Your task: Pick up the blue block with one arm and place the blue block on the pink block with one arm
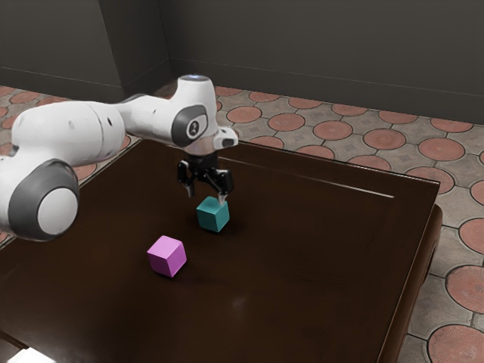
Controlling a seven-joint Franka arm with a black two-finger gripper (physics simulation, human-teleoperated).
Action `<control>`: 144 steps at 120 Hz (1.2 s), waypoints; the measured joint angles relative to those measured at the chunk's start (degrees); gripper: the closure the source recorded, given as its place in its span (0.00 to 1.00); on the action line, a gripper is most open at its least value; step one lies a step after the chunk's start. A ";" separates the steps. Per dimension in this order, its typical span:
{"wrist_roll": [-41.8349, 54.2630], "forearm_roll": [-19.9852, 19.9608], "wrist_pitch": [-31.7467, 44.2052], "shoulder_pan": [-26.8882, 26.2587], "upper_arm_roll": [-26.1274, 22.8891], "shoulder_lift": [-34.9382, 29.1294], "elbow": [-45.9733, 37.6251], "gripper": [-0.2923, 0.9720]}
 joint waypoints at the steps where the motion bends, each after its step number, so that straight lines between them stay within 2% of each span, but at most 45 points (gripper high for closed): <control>1: -0.04 -0.01 0.04 0.02 -0.01 0.16 0.06 0.23; 48: -1.99 -0.19 2.60 -0.14 -0.25 4.71 0.37 0.23; 71: -2.65 -0.18 3.40 -0.17 -0.59 4.96 0.83 0.37; 108: -3.38 -0.08 3.79 -0.39 -0.60 4.69 0.72 0.43; 124: -3.47 0.15 3.60 -0.41 -0.68 2.86 -0.59 0.46; 144: -3.16 0.26 2.57 -0.22 -0.43 -4.42 -6.25 0.46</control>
